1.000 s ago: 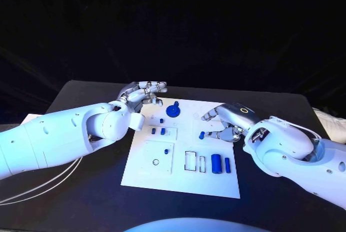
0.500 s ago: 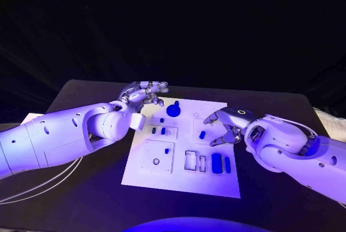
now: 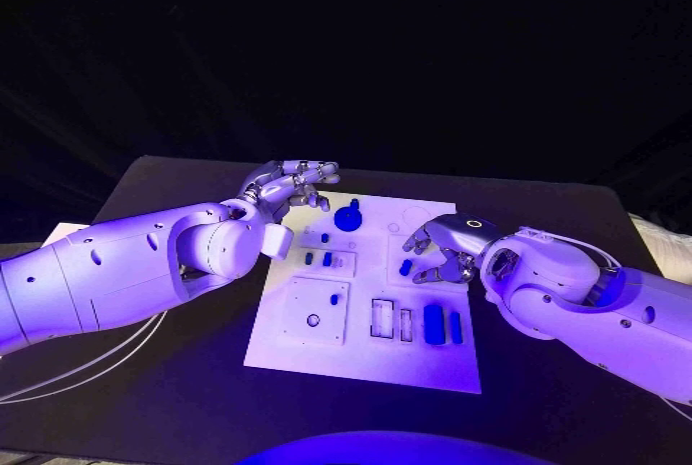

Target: Assemble the parts on the task board

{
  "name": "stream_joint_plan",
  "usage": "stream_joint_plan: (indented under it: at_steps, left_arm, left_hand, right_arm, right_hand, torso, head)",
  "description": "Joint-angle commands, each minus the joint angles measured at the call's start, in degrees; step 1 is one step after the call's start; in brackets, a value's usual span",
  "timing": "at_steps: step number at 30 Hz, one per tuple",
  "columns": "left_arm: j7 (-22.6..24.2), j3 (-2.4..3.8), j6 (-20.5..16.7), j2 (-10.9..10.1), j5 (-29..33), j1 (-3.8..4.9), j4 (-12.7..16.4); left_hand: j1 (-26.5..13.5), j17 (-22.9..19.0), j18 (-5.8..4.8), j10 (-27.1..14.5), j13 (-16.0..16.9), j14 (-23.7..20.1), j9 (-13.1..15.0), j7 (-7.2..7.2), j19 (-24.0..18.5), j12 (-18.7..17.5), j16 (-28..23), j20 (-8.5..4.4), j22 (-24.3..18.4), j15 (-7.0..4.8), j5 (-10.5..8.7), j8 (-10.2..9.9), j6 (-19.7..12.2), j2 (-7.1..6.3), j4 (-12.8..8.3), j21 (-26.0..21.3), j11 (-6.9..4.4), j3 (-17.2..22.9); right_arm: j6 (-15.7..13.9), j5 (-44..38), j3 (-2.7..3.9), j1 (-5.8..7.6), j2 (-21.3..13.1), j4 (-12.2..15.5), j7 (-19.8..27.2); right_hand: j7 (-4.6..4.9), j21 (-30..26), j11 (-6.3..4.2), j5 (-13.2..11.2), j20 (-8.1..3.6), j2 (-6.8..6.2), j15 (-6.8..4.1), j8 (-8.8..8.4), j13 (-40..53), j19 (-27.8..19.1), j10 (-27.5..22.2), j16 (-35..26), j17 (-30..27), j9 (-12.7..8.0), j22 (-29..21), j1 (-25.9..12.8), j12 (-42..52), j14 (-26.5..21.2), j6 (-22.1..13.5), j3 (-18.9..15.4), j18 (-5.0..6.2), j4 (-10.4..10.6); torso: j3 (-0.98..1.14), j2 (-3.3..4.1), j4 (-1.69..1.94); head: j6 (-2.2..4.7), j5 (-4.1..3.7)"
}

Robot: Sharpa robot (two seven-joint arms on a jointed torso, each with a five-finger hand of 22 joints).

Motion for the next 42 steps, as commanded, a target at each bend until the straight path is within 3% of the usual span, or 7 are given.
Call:
stream_joint_plan:
  at_steps: [1,5,13,22,34,39,42]
  left_arm:
    - [0.0,0.02,1.4,0.1,-0.7,-0.03,0.0]
    - [-0.1,0.02,1.5,0.2,-0.7,-0.04,0.0]
    - [-0.2,0.02,1.5,0.2,-0.8,-0.05,0.0]
    - [-0.3,0.02,1.6,0.2,-0.8,-0.05,0.0]
    - [-0.6,0.02,2.3,0.1,-0.8,-0.05,0.1]
    - [-0.7,0.02,2.4,0.1,-0.8,-0.05,0.1]
    - [-0.7,0.02,2.4,0.1,-0.8,-0.05,0.1]
  left_hand:
    - [0.7,-0.1,0.60,-0.4,0.1,-0.4,-0.1,-0.01,0.3,0.2,-0.3,0.15,0.0,0.14,-0.23,0.1,-0.4,0.00,0.0,-0.2,0.09,-0.3]
    - [0.7,-0.1,0.60,-0.5,0.1,-0.4,-0.1,0.00,0.3,0.2,-0.3,0.15,-0.1,0.15,-0.22,0.1,-0.4,0.03,0.0,-0.3,0.10,-0.3]
    - [0.7,-0.1,0.60,-0.5,0.1,-0.4,-0.1,0.00,0.3,0.2,-0.3,0.15,-0.1,0.15,-0.22,0.1,-0.4,0.03,0.0,-0.3,0.10,-0.3]
    - [0.8,-0.1,0.60,-0.5,0.1,-0.5,-0.1,0.01,0.3,0.2,-0.3,0.17,-0.1,0.16,-0.20,0.1,-0.5,0.11,0.0,-0.3,0.11,-0.3]
    - [0.8,-0.1,0.60,-0.6,0.1,-0.5,-0.1,0.04,0.2,0.3,-0.3,0.18,-0.1,0.19,-0.19,0.2,-0.5,0.22,0.0,-0.4,0.14,-0.4]
    - [0.9,-0.2,0.60,-0.7,0.1,-0.5,-0.1,0.05,0.2,0.3,-0.3,0.19,-0.2,0.19,-0.17,0.2,-0.6,0.29,0.0,-0.4,0.15,-0.4]
    - [0.9,-0.2,0.60,-0.7,0.1,-0.5,-0.1,0.05,0.2,0.3,-0.3,0.19,-0.2,0.19,-0.17,0.2,-0.6,0.29,0.0,-0.4,0.15,-0.4]
  right_arm:
    - [0.2,-0.4,-0.05,0.00,0.7,-0.5,0.9]
    - [-0.1,-0.3,-0.11,0.00,1.3,-1.0,1.2]
    - [0.2,-0.1,-0.20,0.00,2.1,-1.3,1.8]
    - [1.5,0.2,-0.26,0.00,2.6,-1.8,2.1]
    - [1.9,-0.4,-0.31,-0.01,3.0,-2.3,1.9]
    - [0.7,-1.0,-0.38,-0.04,3.3,-2.4,1.7]
    - [-0.8,-1.5,-0.40,-0.06,3.3,-2.3,1.7]
  right_hand:
    - [0.23,0.3,-0.25,-1.2,-0.20,1.49,-0.54,0.18,-0.1,0.4,1.0,0.4,0.1,0.1,0.2,0.3,0.3,1.4,1.1,1.2,0.08,-0.7]
    - [0.66,0.4,-0.58,-2.0,-0.45,2.83,-0.83,0.33,-0.1,0.5,2.2,0.6,0.1,0.2,0.3,0.9,0.6,1.4,2.5,2.3,0.05,-1.8]
    - [1.03,0.6,-0.98,-2.3,-0.76,3.81,-1.18,0.37,-0.2,0.5,4.3,0.8,0.2,0.2,0.4,1.0,0.8,1.4,4.2,3.4,0.02,-3.0]
    - [1.19,2.2,-2.10,-2.2,-1.54,5.20,-2.10,1.68,0.0,1.3,9.5,2.4,1.9,0.7,2.6,0.9,1.0,1.8,9.9,5.3,-0.29,-3.6]
    - [1.29,2.8,-2.33,-2.5,-1.88,5.61,-2.32,1.48,-0.1,1.5,11.4,3.0,2.4,0.6,3.4,1.7,0.0,1.8,11.4,7.3,-0.45,-4.3]
    - [1.35,3.1,-2.39,-3.1,-1.97,6.10,-2.42,1.31,-0.2,1.5,12.1,3.2,2.7,0.6,3.7,2.5,-0.6,1.8,12.0,9.0,-0.51,-4.9]
    - [1.51,3.6,-2.49,-3.4,-2.15,6.83,-2.61,1.32,-0.1,1.7,13.1,3.6,3.2,0.7,4.4,4.4,-1.0,1.9,12.8,11.6,-0.60,-6.5]
  torso:
    - [0.03,0.02,-0.03]
    - [0.02,-0.02,0.07]
    - [0.02,0.01,-0.05]
    - [0.08,-0.04,-0.04]
    - [0.05,-0.01,-0.05]
    - [0.05,-0.03,-0.01]
    - [0.06,-0.05,-0.02]
  head:
    - [-0.12,0.06]
    - [-0.29,0.03]
    - [-0.60,0.33]
    - [-0.76,0.43]
    - [-0.78,0.25]
    - [-0.87,0.24]
    - [-0.85,0.22]
